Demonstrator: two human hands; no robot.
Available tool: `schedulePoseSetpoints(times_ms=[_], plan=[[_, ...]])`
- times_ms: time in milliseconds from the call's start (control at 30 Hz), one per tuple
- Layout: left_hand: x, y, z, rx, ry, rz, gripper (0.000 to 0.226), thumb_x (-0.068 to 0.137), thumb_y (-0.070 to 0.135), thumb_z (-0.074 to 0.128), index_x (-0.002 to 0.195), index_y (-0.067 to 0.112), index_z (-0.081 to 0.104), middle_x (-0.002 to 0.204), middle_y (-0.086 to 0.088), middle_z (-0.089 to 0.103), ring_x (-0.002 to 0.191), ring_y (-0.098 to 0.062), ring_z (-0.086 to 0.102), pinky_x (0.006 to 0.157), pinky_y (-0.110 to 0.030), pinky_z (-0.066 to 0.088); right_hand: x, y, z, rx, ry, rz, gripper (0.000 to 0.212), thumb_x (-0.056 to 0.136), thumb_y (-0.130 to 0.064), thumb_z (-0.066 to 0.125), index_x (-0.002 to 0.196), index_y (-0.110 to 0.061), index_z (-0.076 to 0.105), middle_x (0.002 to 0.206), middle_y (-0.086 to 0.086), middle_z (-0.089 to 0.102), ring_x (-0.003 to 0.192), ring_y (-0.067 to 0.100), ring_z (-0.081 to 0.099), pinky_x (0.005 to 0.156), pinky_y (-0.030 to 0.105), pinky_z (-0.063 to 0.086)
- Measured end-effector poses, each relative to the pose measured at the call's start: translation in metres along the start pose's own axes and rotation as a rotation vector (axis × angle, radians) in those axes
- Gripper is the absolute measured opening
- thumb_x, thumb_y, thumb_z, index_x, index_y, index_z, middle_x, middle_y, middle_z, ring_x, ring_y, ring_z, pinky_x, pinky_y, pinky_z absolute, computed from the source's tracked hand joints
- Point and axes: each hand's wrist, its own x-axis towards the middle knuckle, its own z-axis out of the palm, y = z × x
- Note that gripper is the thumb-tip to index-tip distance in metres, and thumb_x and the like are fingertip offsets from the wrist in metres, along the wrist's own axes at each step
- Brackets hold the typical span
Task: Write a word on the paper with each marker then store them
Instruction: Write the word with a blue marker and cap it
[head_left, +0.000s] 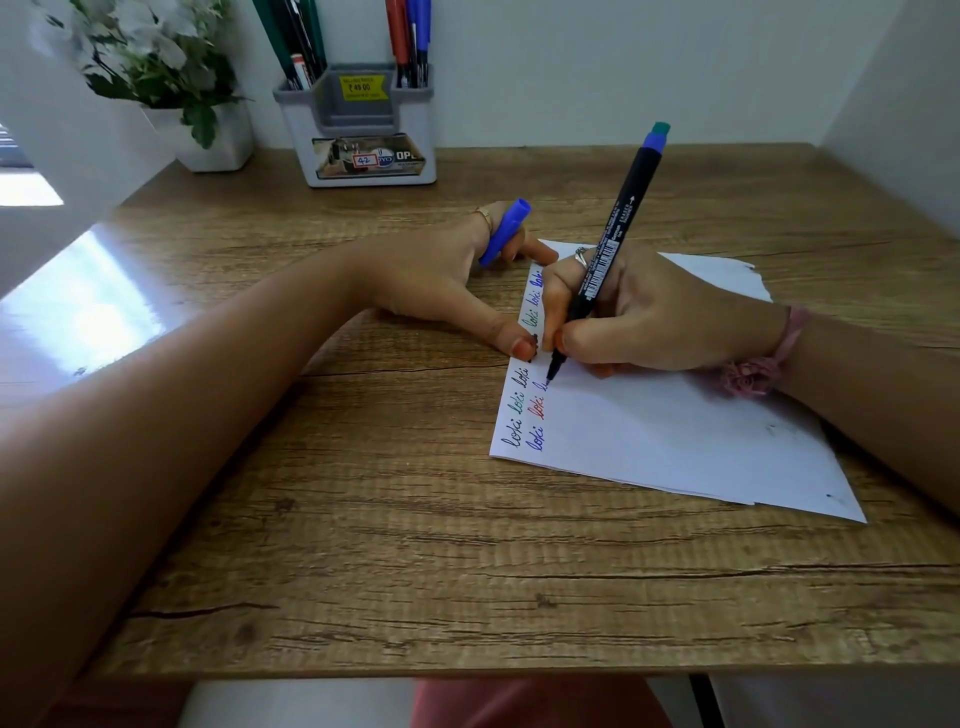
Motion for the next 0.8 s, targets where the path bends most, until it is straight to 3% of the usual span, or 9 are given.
schedulePoseSetpoints(times_ms=[67, 167, 367, 500, 667, 800], plan=[[0.0, 0.001, -0.0006, -0.011, -0.005, -0.012, 0.095, 0.047, 0.05, 0.086, 0.124, 0.033, 0.033, 0.116, 0.036, 0.039, 0.115, 0.008, 0.039, 0.097, -0.012, 0.029, 0.0011, 0.0002, 0.0008, 0.002, 0.001, -0.015, 0.005, 0.072, -0.003, 0.059, 0.073, 0.002, 0.058, 0.062, 0.025, 0.057, 0.043, 0.011, 0.05, 0.043, 0.017, 0.041], [0.0003, 0.0026, -0.0011, -0.048, -0.01, -0.009, 0.085, 0.052, 0.043, 0.076, 0.123, 0.033, 0.03, 0.105, 0.04, 0.035, 0.1, 0.019, 0.035, 0.083, -0.003, 0.026, 0.0016, 0.0003, 0.0009, 0.003, -0.007, -0.024, 0.003, 0.073, -0.004, 0.059, 0.072, -0.007, 0.06, 0.066, 0.035, 0.055, 0.044, 0.014, 0.05, 0.043, 0.017, 0.042], [0.0016, -0.0006, 0.0, -0.041, 0.015, 0.02, 0.1, 0.047, 0.052, 0.086, 0.13, 0.028, 0.034, 0.117, 0.034, 0.04, 0.113, 0.01, 0.039, 0.089, -0.006, 0.03, 0.0013, -0.0016, 0.0014, -0.023, 0.031, -0.002, 0.004, 0.075, -0.002, 0.056, 0.074, 0.001, 0.057, 0.057, 0.019, 0.055, 0.042, 0.008, 0.049, 0.042, 0.015, 0.039], [0.0024, -0.0015, 0.0002, -0.05, 0.012, 0.009, 0.092, 0.049, 0.048, 0.081, 0.126, 0.034, 0.033, 0.117, 0.037, 0.039, 0.114, 0.014, 0.036, 0.093, -0.007, 0.027, 0.0006, -0.0014, 0.0003, -0.024, 0.019, 0.013, 0.01, 0.074, -0.001, 0.054, 0.075, 0.008, 0.056, 0.058, 0.007, 0.057, 0.042, 0.008, 0.048, 0.042, 0.016, 0.039], [0.0029, -0.0016, -0.0002, -0.044, 0.015, 0.014, 0.109, 0.045, 0.058, 0.083, 0.135, 0.029, 0.029, 0.122, 0.027, 0.04, 0.118, 0.001, 0.039, 0.09, -0.007, 0.028, 0.0007, -0.0021, 0.0021, -0.034, 0.057, 0.01, 0.011, 0.075, -0.003, 0.055, 0.077, 0.007, 0.057, 0.062, 0.017, 0.056, 0.043, 0.007, 0.048, 0.042, 0.015, 0.039], [0.0049, -0.004, 0.0006, -0.05, 0.01, 0.021, 0.103, 0.045, 0.056, 0.081, 0.132, 0.032, 0.03, 0.123, 0.032, 0.04, 0.122, 0.003, 0.038, 0.096, -0.011, 0.029, 0.0005, -0.002, 0.0005, -0.035, 0.047, 0.02, 0.009, 0.074, -0.005, 0.056, 0.075, 0.004, 0.057, 0.058, 0.012, 0.056, 0.042, 0.006, 0.048, 0.042, 0.014, 0.039]])
